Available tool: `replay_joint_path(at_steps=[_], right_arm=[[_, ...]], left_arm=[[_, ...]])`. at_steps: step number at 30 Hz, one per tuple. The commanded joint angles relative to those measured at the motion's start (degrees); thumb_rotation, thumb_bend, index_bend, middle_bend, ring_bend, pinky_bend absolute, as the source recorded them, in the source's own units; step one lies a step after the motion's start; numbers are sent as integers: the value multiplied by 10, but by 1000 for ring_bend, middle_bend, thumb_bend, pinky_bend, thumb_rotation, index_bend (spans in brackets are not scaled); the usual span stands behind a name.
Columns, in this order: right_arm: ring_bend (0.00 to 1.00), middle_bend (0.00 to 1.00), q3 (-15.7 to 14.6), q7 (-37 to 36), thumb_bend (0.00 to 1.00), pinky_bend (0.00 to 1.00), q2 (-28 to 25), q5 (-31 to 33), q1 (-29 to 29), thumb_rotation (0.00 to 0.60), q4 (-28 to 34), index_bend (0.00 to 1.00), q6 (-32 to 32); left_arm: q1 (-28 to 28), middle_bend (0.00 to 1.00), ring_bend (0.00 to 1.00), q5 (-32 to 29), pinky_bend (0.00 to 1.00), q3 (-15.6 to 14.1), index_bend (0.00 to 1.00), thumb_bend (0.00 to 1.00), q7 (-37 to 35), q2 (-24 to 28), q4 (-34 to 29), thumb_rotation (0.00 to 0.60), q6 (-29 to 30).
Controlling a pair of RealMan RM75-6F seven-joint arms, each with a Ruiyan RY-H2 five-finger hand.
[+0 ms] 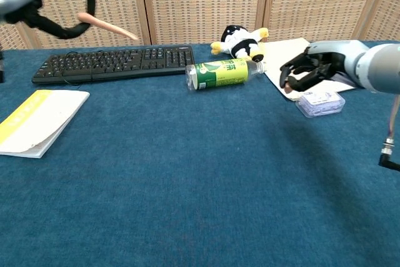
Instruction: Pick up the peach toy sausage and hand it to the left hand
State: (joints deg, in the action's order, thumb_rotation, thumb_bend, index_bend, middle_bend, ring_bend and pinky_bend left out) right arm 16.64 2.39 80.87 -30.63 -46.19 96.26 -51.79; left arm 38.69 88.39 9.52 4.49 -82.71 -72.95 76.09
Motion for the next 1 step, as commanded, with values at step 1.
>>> replay_joint_path(at_steps=[1], right_arm=[[0,166,-4,-5,784,0,-6,-9,9,600,6,799,-2]], left_arm=[[-13,0,0,-1,0,-8,793,554,-14,11,-2,600,7]])
